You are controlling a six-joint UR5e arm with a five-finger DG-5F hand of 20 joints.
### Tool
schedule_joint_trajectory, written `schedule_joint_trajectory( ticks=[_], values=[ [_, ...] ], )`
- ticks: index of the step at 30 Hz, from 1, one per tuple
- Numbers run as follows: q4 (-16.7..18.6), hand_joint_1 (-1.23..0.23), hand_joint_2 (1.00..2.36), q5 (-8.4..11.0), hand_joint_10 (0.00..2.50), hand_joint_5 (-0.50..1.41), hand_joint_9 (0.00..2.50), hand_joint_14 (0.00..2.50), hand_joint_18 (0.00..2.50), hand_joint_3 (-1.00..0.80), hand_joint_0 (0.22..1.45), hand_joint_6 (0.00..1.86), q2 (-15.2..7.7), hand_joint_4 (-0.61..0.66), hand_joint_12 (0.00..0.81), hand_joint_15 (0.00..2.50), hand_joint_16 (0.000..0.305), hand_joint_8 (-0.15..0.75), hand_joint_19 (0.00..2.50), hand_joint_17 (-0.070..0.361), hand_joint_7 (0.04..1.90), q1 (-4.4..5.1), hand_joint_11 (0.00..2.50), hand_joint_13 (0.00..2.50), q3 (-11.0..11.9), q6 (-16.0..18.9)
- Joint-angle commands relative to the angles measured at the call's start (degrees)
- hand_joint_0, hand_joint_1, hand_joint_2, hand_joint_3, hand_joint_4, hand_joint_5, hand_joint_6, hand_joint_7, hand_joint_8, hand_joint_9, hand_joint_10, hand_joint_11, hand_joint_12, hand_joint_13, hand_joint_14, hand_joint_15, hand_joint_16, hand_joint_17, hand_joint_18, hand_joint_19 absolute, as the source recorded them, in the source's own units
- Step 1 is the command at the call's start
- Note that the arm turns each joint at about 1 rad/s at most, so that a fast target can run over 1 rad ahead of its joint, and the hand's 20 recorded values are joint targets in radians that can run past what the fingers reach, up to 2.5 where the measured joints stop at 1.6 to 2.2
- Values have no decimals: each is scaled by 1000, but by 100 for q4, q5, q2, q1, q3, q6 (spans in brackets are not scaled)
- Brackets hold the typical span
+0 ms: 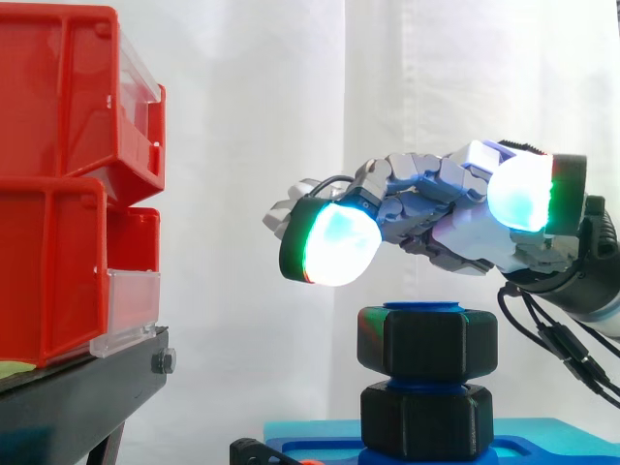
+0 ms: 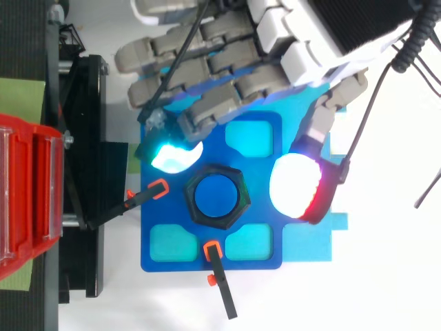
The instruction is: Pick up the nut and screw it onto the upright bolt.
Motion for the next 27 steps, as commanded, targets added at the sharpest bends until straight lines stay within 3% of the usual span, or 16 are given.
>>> schedule_joint_trajectory(
  ticks=[1,2,10,21,27],
  values=[
    [-47,-166,1000,64,0,-193,359,0,0,-500,466,502,-3,197,316,0,39,224,0,88,726,114,0,156,1,9],
    [-135,-166,1000,82,0,-194,358,0,0,-500,466,502,-64,199,317,0,39,224,0,88,733,220,0,155,-87,44],
    [49,-164,1000,231,0,-196,350,0,0,-500,467,502,-117,198,317,0,40,223,0,90,736,308,0,157,-158,79],
    [225,-171,1000,196,0,-192,359,0,0,-500,472,502,-196,206,315,0,39,229,0,88,779,290,0,179,-158,141],
    [199,-180,1000,135,0,-181,381,0,0,-500,474,503,-196,224,314,0,37,237,0,84,838,229,0,202,-158,150]
  ],
)
